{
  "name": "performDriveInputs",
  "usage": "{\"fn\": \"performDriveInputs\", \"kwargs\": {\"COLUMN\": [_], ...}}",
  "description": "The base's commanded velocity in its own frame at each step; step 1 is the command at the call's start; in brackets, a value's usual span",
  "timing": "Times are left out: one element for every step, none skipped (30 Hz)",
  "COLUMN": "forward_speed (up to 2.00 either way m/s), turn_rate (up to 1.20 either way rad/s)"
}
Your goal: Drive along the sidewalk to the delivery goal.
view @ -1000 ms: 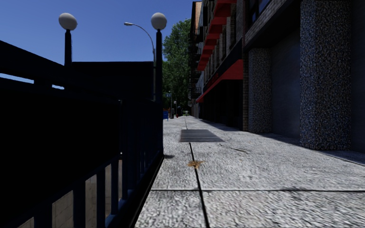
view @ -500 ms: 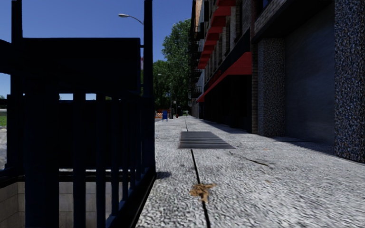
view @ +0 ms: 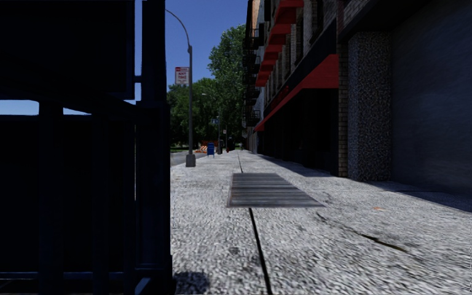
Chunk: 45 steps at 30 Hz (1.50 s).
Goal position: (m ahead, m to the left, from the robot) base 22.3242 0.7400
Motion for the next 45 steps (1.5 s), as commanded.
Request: {"fn": "performDriveInputs", "kwargs": {"forward_speed": [2.0, 2.0, 2.0, 2.0, 2.0, 2.0, 2.0, 2.0, 2.0, 2.0, 2.0, 2.0, 2.0, 2.0, 2.0, 2.0, 2.0, 2.0, 2.0, 2.0, 2.0, 2.0, 2.0, 2.0, 2.0, 2.0, 2.0, 2.0, 2.0, 2.0, 2.0, 2.0, 2.0, 2.0, 2.0, 2.0, 2.0, 2.0, 2.0, 2.0, 2.0, 2.0, 2.0, 2.0, 2.0], "turn_rate": [0.0, 0.0, 0.0, 0.0, 0.0, 0.0, 0.0, 0.0, 0.0, 0.0, 0.0, 0.0, 0.0, 0.0, 0.0, 0.0, 0.0, 0.0, 0.0, 0.0, 0.0, 0.0, 0.0, 0.0, 0.0, 0.0, 0.0, 0.0, 0.0, 0.0, 0.0, 0.0, 0.0, 0.0, 0.0, 0.0, 0.0, 0.0, 0.0, 0.0, 0.0, 0.0, 0.0, 0.0, 0.0]}}
